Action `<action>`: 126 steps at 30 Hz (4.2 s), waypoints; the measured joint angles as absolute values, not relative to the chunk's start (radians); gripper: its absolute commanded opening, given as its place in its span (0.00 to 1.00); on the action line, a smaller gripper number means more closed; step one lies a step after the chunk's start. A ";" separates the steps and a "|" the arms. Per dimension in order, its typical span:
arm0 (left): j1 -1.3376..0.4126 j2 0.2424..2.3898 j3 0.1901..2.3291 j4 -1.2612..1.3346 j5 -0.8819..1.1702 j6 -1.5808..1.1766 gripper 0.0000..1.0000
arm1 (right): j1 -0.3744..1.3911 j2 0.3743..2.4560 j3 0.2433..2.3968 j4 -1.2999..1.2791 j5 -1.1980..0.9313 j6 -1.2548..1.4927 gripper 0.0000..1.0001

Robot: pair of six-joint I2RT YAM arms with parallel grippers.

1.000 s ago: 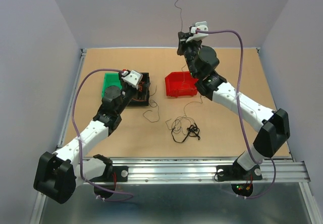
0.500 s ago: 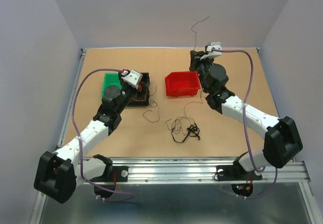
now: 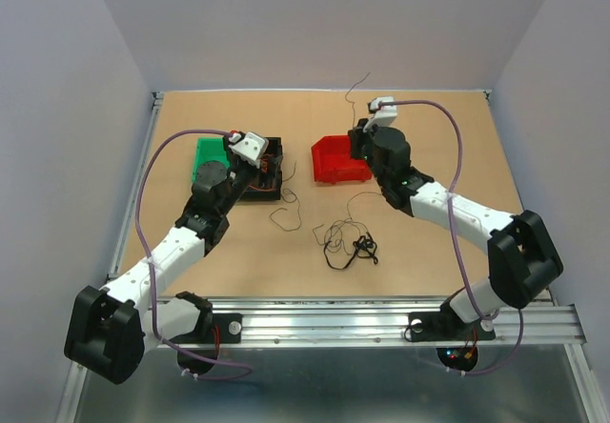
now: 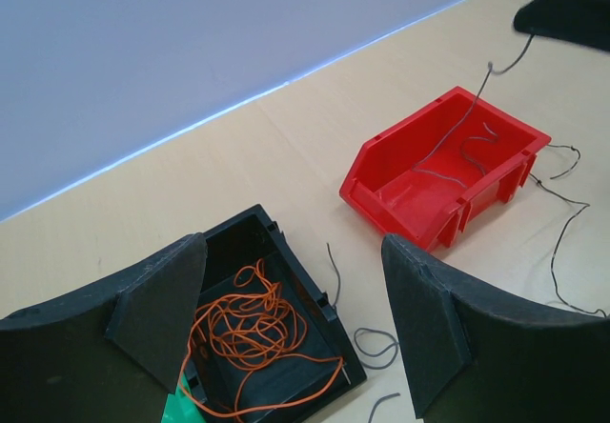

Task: Untangle the cables

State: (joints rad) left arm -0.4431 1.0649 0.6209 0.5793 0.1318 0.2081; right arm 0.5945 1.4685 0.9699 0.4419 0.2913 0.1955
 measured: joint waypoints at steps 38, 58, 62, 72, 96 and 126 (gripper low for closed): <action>-0.443 1.076 0.621 0.578 0.170 0.220 0.85 | 0.521 1.974 1.675 -0.559 0.114 -0.110 0.01; -0.443 1.099 0.623 0.564 0.192 0.231 0.85 | 0.407 2.249 1.903 -0.778 -0.101 -0.152 0.04; -0.443 1.109 0.624 0.564 0.197 0.234 0.85 | 0.407 2.295 1.936 -0.780 -0.102 -0.137 0.04; -0.443 1.125 0.633 0.548 0.204 0.242 0.85 | 0.407 2.313 1.963 -0.784 -0.098 -0.107 0.23; -0.442 1.132 0.642 0.540 0.215 0.253 0.84 | 0.407 2.046 1.870 -0.742 -0.075 -0.017 0.38; -0.421 1.135 0.655 0.528 0.157 0.228 0.84 | 0.731 1.827 1.380 -0.350 -0.104 0.084 0.78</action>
